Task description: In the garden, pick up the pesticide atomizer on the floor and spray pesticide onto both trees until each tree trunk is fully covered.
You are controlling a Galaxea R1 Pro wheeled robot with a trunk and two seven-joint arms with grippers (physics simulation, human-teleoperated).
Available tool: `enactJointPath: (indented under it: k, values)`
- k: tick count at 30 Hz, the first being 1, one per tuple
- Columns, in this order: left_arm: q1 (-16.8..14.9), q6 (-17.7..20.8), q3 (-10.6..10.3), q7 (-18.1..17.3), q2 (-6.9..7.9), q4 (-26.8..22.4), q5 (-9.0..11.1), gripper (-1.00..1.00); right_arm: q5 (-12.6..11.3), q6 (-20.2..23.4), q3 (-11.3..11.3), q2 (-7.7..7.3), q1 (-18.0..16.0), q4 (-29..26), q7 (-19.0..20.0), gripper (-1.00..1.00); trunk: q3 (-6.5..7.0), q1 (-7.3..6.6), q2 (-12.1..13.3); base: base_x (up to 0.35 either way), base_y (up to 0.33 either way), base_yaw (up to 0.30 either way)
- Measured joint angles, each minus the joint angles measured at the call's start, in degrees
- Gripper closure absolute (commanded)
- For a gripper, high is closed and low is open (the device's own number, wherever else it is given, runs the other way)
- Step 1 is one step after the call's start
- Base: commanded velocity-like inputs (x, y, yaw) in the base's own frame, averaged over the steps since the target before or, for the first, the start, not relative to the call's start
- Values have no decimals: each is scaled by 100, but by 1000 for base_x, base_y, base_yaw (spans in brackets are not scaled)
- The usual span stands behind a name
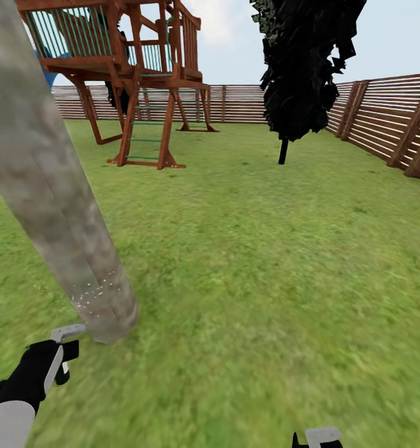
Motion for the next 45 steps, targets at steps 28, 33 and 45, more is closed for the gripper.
enactJointPath:
  k: [28,33,45]
  values:
    - [11,29,-143,46,-140,-14,-44,100,-1,-1,0,0,-1,1,-1,-100,0,0,0,107,-252,92]
    - [11,81,-171,34,-136,48,-61,100,-1,-1,0,0,-1,1,-1,-100,0,0,0,191,-233,277]
    - [10,76,-325,53,-189,51,-52,100,-1,-2,-1,0,-1,2,0,-100,0,2,0,119,-156,277]
